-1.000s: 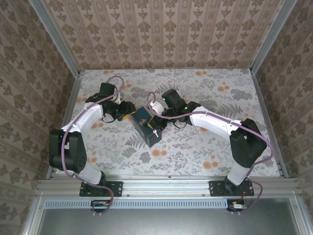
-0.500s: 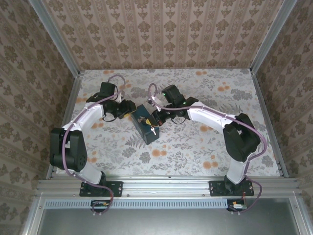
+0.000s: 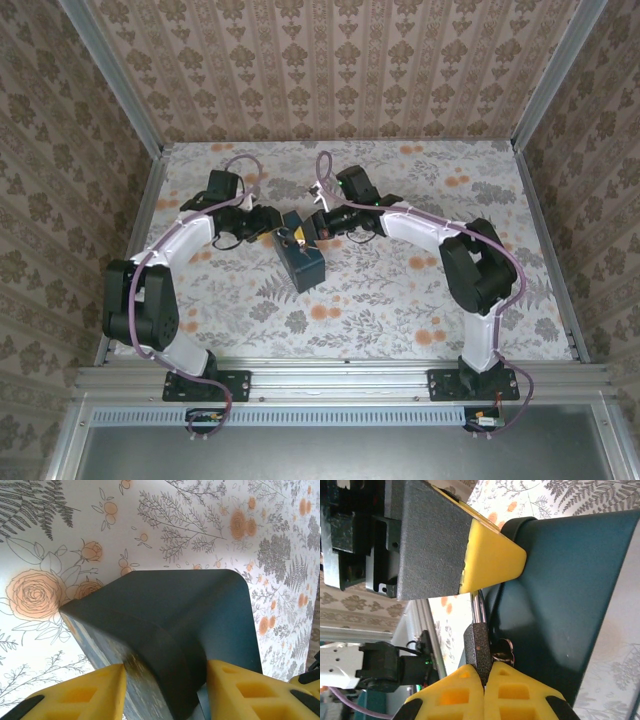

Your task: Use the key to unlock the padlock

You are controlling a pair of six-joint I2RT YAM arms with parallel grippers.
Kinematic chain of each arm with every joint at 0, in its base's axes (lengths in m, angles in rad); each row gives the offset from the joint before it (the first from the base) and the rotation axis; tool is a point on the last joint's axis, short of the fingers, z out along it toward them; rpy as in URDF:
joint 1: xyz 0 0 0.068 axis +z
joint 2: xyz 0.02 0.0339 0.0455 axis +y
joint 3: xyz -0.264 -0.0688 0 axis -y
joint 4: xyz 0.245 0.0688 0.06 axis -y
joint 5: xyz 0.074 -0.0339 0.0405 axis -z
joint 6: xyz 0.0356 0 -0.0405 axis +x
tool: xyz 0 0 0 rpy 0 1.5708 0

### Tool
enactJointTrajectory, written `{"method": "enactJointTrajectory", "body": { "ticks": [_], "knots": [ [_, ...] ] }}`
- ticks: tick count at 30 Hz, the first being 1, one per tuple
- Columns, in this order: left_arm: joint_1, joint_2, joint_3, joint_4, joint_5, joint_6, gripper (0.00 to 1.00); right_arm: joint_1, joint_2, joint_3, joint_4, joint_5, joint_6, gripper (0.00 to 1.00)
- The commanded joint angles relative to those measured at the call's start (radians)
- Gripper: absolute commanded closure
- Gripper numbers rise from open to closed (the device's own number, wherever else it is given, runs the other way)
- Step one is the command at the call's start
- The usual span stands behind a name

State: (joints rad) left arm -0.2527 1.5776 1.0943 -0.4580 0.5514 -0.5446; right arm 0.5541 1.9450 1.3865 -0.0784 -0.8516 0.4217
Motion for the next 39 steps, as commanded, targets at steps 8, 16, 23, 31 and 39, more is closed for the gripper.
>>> {"method": "enactJointTrajectory", "body": {
  "ticks": [8,16,23,31,39],
  "knots": [
    [0.062,0.011,-0.024,-0.141,0.065,0.011,0.47,-0.037,-0.027,-0.064,0.181,0.116,0.123,1.0],
    [0.106,0.017,0.126,-0.16,0.107,0.0,0.4,-0.093,-0.12,-0.114,0.099,0.141,0.056,1.0],
    [0.138,0.017,0.105,-0.169,0.097,0.004,0.4,-0.161,-0.203,-0.214,0.15,0.157,0.073,1.0],
    [0.128,-0.022,0.016,-0.163,0.063,-0.001,0.4,-0.091,-0.137,-0.073,0.057,0.205,-0.092,0.65],
    [0.118,-0.025,-0.018,-0.168,0.042,-0.005,0.4,-0.041,0.036,0.068,0.1,0.282,-0.047,0.53]
  ]
}}
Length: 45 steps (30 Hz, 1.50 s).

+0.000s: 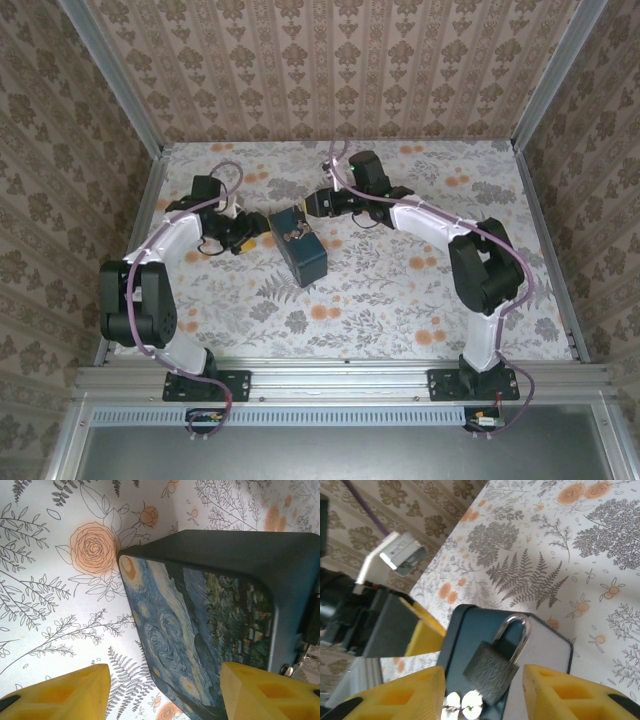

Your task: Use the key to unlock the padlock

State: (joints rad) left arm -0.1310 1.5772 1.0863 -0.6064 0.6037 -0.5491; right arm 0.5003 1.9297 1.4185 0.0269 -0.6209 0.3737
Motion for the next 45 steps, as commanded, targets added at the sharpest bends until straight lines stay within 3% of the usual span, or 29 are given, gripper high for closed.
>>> {"method": "enactJointTrajectory", "body": {
  "ticks": [1,5,17,27,35,45],
  "knots": [
    [-0.004,-0.026,-0.008,-0.023,-0.013,0.003,0.39,0.022,0.065,0.052,-0.024,0.067,-0.008,0.52],
    [-0.003,-0.028,-0.004,-0.024,-0.011,0.006,0.39,0.034,0.088,0.056,-0.025,0.11,-0.007,0.49],
    [-0.003,-0.033,-0.023,-0.013,-0.004,0.009,0.4,0.046,0.087,0.001,0.167,0.069,0.131,0.45],
    [-0.004,-0.05,-0.032,-0.012,-0.004,0.009,0.4,0.102,0.123,0.092,-0.075,0.151,-0.03,0.45],
    [-0.002,-0.054,-0.035,-0.017,-0.011,0.014,0.41,0.106,0.079,0.055,-0.056,0.207,-0.03,0.67],
    [-0.001,-0.062,-0.041,-0.019,-0.016,0.014,0.4,0.051,-0.037,-0.129,0.214,0.249,0.06,0.83]
  ]
}}
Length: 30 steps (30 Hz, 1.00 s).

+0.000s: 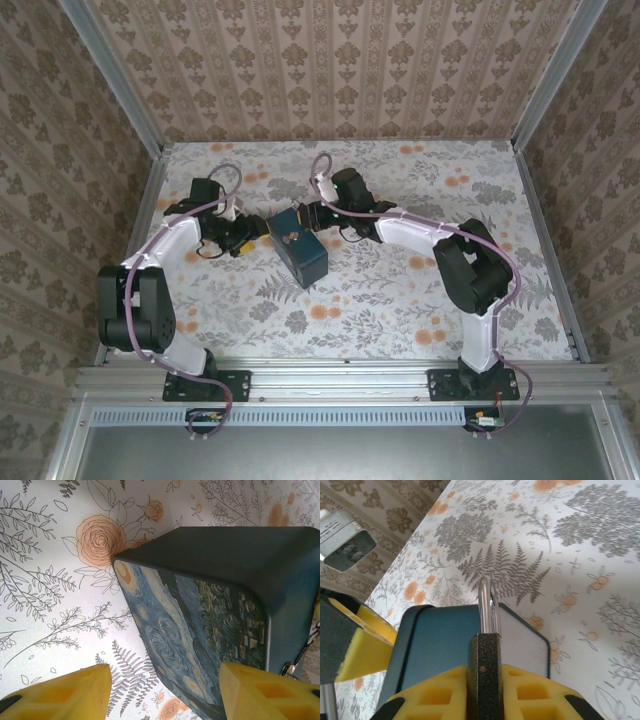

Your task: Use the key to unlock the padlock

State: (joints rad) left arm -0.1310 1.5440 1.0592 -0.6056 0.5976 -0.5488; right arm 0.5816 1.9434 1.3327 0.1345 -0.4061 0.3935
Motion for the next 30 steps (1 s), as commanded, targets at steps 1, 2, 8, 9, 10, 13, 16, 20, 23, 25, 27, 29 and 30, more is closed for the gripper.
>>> {"method": "enactJointTrajectory", "body": {
  "ticks": [1,2,8,9,10,13,16,20,23,25,27,29,30],
  "knots": [
    [-0.002,-0.029,-0.014,-0.019,-0.011,0.013,0.4,-0.044,-0.062,-0.065,0.121,0.031,0.051,0.82],
    [-0.002,-0.03,-0.014,-0.02,-0.011,0.012,0.4,-0.056,-0.074,-0.086,0.134,0.033,0.06,0.81],
    [-0.002,-0.035,-0.007,-0.029,-0.015,0.018,0.4,-0.152,-0.174,-0.293,0.154,0.065,0.073,0.8],
    [-0.002,-0.035,-0.004,-0.032,-0.014,0.02,0.41,-0.17,-0.188,-0.328,0.148,0.066,0.07,0.8],
    [-0.002,-0.036,-0.004,-0.034,-0.013,0.022,0.4,-0.185,-0.202,-0.365,0.148,0.07,0.071,0.8],
    [-0.003,-0.036,0.001,-0.041,-0.008,0.027,0.41,-0.213,-0.233,-0.451,0.119,0.087,0.055,0.79],
    [-0.01,-0.047,0.007,-0.045,-0.006,0.029,0.4,-0.225,-0.259,-0.535,0.124,0.103,0.046,0.79],
    [-0.033,-0.045,0.025,-0.061,-0.014,0.037,0.41,-0.238,-0.263,-0.572,0.092,0.122,0.038,0.72],
    [-0.046,-0.041,0.035,-0.069,-0.032,0.041,0.4,-0.243,-0.274,-0.573,0.048,0.135,0.022,0.58],
    [-0.048,-0.043,0.031,-0.068,-0.033,0.038,0.41,-0.245,-0.293,-0.56,0.004,0.14,0.003,0.53],
    [-0.048,-0.045,0.025,-0.066,-0.029,0.042,0.4,-0.243,-0.35,-0.545,-0.025,0.139,-0.004,0.5],
    [-0.057,-0.049,0.025,-0.065,-0.018,0.051,0.4,-0.229,-0.412,-0.521,-0.041,0.138,0.007,0.48],
    [-0.065,-0.054,0.023,-0.06,-0.008,0.057,0.41,-0.21,-0.435,-0.504,-0.035,0.139,0.02,0.46]
  ]
}}
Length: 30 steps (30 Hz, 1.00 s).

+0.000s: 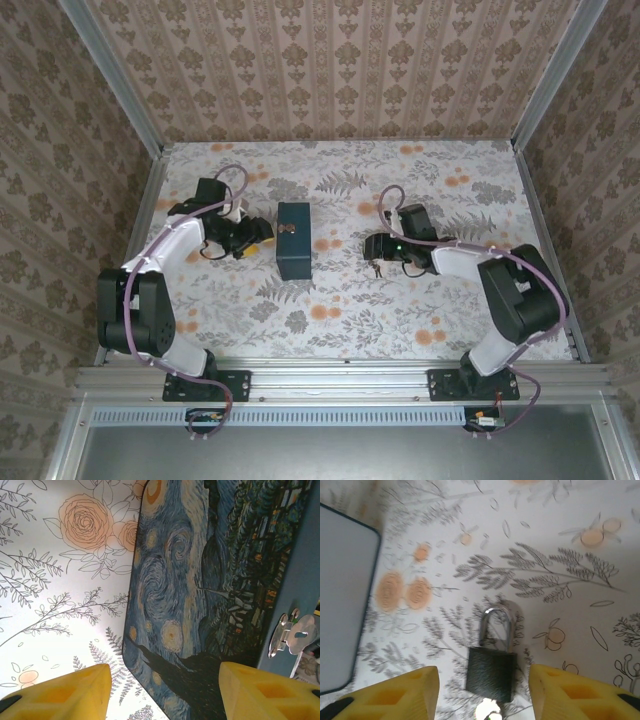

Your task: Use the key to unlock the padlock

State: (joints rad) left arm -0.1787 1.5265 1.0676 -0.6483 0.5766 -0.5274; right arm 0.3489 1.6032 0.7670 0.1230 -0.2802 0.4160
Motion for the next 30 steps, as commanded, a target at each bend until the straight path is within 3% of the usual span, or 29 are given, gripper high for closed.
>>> {"method": "enactJointTrajectory", "body": {
  "ticks": [1,5,10,11,12,16,23,30],
  "knots": [
    [-0.024,-0.043,0.013,-0.008,0.022,0.04,0.41,0.048,-0.102,0.084,-0.02,0.018,0.009,0.45],
    [-0.062,-0.05,0.011,0.041,0.057,0.046,0.41,0.183,-0.03,0.201,0.019,0.023,0.066,0.42],
    [-0.083,-0.043,0.0,0.08,0.097,0.029,0.42,0.241,0.065,0.24,0.159,0.006,0.211,0.43],
    [-0.087,-0.043,-0.002,0.082,0.097,0.03,0.42,0.252,0.071,0.242,0.186,0.009,0.238,0.4],
    [-0.09,-0.041,-0.002,0.083,0.094,0.032,0.42,0.267,0.076,0.252,0.187,0.025,0.254,0.31],
    [-0.08,-0.041,-0.017,0.101,0.104,0.013,0.43,0.319,0.1,0.341,0.064,0.096,0.233,0.29],
    [0.052,-0.151,-0.007,0.064,0.145,0.022,0.42,0.392,0.108,0.414,-0.035,0.168,0.215,0.26],
    [0.148,-0.206,-0.062,0.036,0.09,0.015,0.42,0.497,0.158,0.555,-0.312,0.406,0.108,0.18]
  ]
}}
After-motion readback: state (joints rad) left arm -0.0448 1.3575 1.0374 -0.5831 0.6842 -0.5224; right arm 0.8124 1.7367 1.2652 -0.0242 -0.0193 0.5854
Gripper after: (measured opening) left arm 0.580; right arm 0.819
